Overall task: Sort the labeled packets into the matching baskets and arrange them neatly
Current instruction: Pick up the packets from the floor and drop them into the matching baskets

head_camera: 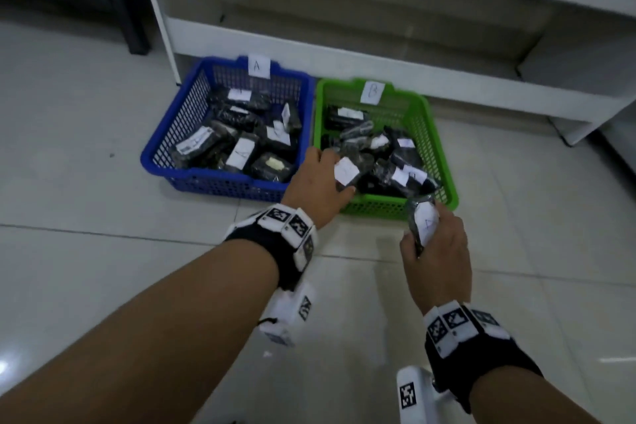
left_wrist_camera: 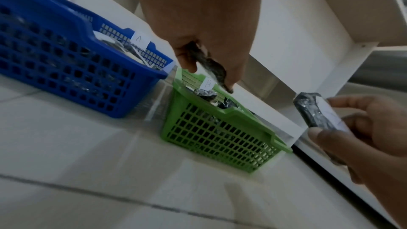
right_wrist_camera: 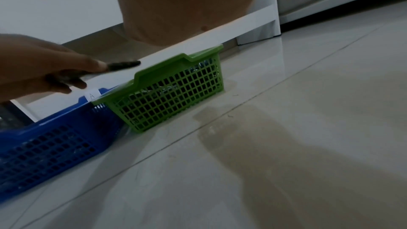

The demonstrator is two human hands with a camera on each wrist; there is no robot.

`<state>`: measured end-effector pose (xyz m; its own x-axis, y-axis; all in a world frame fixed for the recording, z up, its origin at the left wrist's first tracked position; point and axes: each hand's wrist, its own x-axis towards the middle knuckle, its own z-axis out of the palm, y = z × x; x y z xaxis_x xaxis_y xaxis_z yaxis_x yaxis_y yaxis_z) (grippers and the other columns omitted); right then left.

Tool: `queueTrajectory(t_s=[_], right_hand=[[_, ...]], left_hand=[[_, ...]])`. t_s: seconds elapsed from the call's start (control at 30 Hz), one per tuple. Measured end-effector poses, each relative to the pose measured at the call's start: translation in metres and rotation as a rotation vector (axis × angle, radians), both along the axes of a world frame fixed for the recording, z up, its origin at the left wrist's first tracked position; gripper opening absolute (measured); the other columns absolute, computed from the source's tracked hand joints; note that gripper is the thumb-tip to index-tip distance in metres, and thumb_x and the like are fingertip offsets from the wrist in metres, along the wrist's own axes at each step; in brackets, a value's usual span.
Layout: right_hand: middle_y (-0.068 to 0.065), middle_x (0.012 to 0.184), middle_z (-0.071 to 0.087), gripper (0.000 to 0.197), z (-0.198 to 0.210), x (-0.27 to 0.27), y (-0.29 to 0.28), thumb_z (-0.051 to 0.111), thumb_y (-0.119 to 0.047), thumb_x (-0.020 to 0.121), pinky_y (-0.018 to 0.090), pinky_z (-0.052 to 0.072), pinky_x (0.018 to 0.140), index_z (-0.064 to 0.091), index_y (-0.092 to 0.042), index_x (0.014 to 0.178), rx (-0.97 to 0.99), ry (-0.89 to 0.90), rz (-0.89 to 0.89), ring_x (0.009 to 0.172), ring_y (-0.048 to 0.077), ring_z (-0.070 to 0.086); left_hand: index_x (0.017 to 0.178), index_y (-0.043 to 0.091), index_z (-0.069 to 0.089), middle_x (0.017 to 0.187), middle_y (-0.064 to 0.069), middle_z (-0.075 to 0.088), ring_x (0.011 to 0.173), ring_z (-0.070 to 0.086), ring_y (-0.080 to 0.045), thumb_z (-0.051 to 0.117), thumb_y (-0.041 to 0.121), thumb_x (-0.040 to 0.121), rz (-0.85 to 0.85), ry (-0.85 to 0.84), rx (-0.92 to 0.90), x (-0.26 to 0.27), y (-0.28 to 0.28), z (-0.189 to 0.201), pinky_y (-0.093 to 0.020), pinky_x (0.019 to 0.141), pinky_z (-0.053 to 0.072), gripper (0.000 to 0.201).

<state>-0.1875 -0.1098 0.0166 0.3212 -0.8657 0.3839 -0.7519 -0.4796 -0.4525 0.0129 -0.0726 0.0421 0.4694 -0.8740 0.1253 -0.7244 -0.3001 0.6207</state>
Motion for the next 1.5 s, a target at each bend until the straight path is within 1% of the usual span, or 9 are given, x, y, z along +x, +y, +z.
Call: queueTrajectory(t_s=[0.27, 0.43, 0.53, 0.67, 0.93, 1.07, 1.27, 1.37, 1.5], right_hand=[[0.02, 0.112, 0.053, 0.052, 0.005, -0.003, -0.022, 0.065, -0.009, 0.08, 0.043, 0.047, 0.084, 0.046, -0.004, 0.128, 0.073, -0.107, -0.025, 0.104, 0.039, 0.054], [0.019, 0.117, 0.052, 0.052, 0.0, 0.0, -0.029, 0.065, -0.01, 0.081, 0.041, 0.046, 0.083, 0.046, -0.006, 0.129, 0.131, -0.172, -0.05, 0.104, 0.038, 0.056], [0.019, 0.115, 0.051, 0.048, -0.001, 0.014, -0.029, 0.066, -0.01, 0.081, 0.042, 0.046, 0.081, 0.045, -0.004, 0.123, 0.134, -0.201, -0.066, 0.101, 0.039, 0.055], [0.022, 0.115, 0.052, 0.045, 0.007, 0.046, -0.033, 0.066, -0.009, 0.081, 0.044, 0.045, 0.087, 0.048, 0.002, 0.12, 0.105, -0.23, -0.036, 0.106, 0.039, 0.053], [0.008, 0.116, 0.06, 0.037, 0.034, 0.159, -0.055, 0.064, -0.022, 0.082, 0.038, 0.034, 0.091, 0.053, -0.016, 0.117, -0.068, 0.103, 0.234, 0.105, 0.034, 0.047], [0.015, 0.112, 0.063, 0.029, 0.045, 0.233, -0.063, 0.065, -0.011, 0.083, 0.038, 0.04, 0.083, 0.052, -0.015, 0.109, 0.204, 0.145, 0.353, 0.102, 0.035, 0.053], [0.017, 0.114, 0.062, 0.022, 0.039, 0.321, -0.084, 0.063, -0.023, 0.085, 0.032, 0.043, 0.08, 0.049, -0.015, 0.1, 0.402, 0.256, 0.361, 0.102, 0.033, 0.06], [0.018, 0.121, 0.059, 0.032, 0.03, 0.337, -0.102, 0.063, -0.017, 0.085, 0.033, 0.044, 0.086, 0.054, -0.01, 0.115, 0.415, 0.39, 0.333, 0.107, 0.034, 0.058], [0.016, 0.125, 0.058, 0.031, 0.015, 0.342, -0.116, 0.066, -0.008, 0.082, 0.03, 0.043, 0.085, 0.059, -0.013, 0.112, 0.386, 0.625, 0.407, 0.11, 0.032, 0.056]], left_hand=[[0.128, 0.005, 0.037, 0.13, -0.013, 0.036, 0.115, 0.045, -0.028, 0.052, 0.043, 0.092, 0.135, -0.111, 0.203, -0.01, -0.047, -0.029, -0.036, 0.097, 0.041, 0.055], [0.148, 0.015, 0.021, 0.15, -0.01, 0.023, 0.143, 0.015, -0.028, 0.028, 0.054, 0.096, -0.033, -0.224, 0.37, -0.01, -0.044, -0.042, -0.058, 0.112, 0.007, 0.065], [0.149, 0.02, 0.019, 0.153, -0.005, 0.02, 0.146, 0.004, -0.025, 0.022, 0.056, 0.096, -0.074, -0.238, 0.357, -0.006, -0.039, -0.047, -0.06, 0.111, -0.005, 0.064], [0.151, 0.022, 0.011, 0.155, -0.005, 0.017, 0.145, 0.006, -0.024, 0.023, 0.056, 0.096, -0.163, -0.176, 0.354, 0.011, -0.028, -0.037, -0.055, 0.114, 0.003, 0.065], [0.132, 0.022, 0.047, 0.13, 0.0, 0.047, 0.12, 0.043, -0.019, 0.026, 0.058, 0.092, -0.136, -0.453, 0.158, 0.142, 0.053, 0.001, -0.036, 0.103, 0.033, 0.057], [0.132, 0.029, 0.047, 0.126, 0.001, 0.049, 0.11, 0.049, -0.017, 0.031, 0.069, 0.084, -0.224, -0.361, 0.24, 0.17, 0.091, -0.028, -0.033, 0.092, 0.044, 0.064], [0.109, 0.027, 0.068, 0.116, 0.002, 0.062, 0.105, 0.059, -0.021, 0.052, 0.036, 0.088, -0.227, -0.326, -0.002, 0.171, 0.095, -0.061, -0.033, 0.081, 0.05, 0.028], [0.105, 0.029, 0.07, 0.114, 0.005, 0.064, 0.104, 0.061, -0.018, 0.06, 0.031, 0.085, -0.236, -0.334, -0.082, 0.174, 0.093, -0.068, -0.028, 0.076, 0.051, 0.023], [0.102, 0.031, 0.072, 0.111, 0.007, 0.066, 0.102, 0.062, -0.017, 0.062, 0.03, 0.083, -0.225, -0.318, -0.122, 0.173, 0.09, -0.072, -0.027, 0.076, 0.05, 0.021]])
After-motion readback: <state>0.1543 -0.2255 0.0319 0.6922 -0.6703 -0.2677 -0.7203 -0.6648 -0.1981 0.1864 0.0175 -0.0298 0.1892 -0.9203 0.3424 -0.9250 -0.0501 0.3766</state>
